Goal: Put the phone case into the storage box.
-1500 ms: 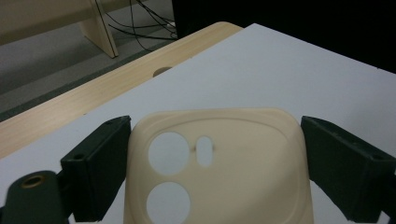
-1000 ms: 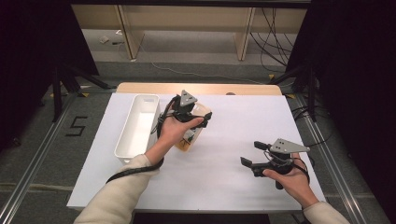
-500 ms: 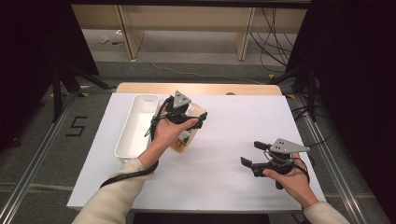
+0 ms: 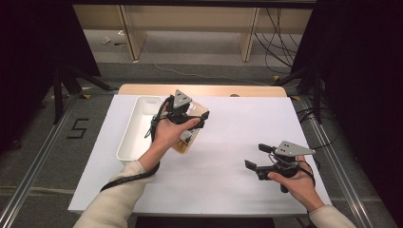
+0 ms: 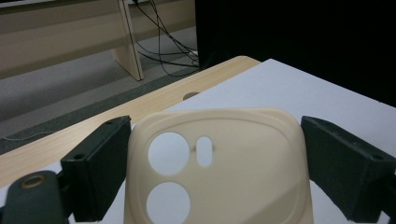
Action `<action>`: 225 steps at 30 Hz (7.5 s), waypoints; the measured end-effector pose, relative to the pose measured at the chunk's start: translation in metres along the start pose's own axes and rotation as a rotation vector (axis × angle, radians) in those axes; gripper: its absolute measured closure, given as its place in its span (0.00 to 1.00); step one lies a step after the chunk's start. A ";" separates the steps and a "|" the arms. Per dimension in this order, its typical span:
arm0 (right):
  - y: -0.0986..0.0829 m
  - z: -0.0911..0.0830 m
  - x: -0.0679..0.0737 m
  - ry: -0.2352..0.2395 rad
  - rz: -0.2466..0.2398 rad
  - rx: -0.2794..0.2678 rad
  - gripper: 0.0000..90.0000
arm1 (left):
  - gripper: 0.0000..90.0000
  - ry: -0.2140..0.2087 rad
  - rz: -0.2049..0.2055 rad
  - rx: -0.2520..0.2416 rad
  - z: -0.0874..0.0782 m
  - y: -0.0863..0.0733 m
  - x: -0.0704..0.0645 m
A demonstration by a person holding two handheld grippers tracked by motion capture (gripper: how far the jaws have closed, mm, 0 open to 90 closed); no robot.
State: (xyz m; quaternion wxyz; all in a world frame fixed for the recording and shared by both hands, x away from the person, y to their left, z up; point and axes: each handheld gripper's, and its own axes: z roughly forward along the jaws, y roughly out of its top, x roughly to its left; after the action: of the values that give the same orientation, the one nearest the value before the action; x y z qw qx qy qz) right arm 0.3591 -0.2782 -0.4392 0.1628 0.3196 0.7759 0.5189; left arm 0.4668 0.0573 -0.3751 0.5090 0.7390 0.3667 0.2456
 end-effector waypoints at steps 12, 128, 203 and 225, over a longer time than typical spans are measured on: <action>0.000 0.000 0.000 0.001 0.000 -0.001 0.17 | 0.13 0.016 -0.005 -0.017 -0.005 0.005 0.005; 0.000 0.000 0.000 0.003 -0.003 -0.010 0.16 | 0.12 0.355 -0.103 -0.103 -0.055 0.015 0.096; 0.000 -0.001 0.000 0.006 -0.001 -0.009 0.17 | 0.12 0.428 -0.130 -0.068 -0.049 -0.007 0.120; 0.000 0.000 0.000 0.004 -0.001 -0.008 0.17 | 0.12 0.425 -0.138 -0.064 -0.044 -0.008 0.120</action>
State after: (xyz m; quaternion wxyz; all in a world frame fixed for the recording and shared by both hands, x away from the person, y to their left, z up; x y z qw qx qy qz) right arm 0.3591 -0.2783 -0.4388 0.1626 0.3175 0.7745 0.5225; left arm 0.5053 0.1796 -0.3680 0.4591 0.6274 0.5073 0.3718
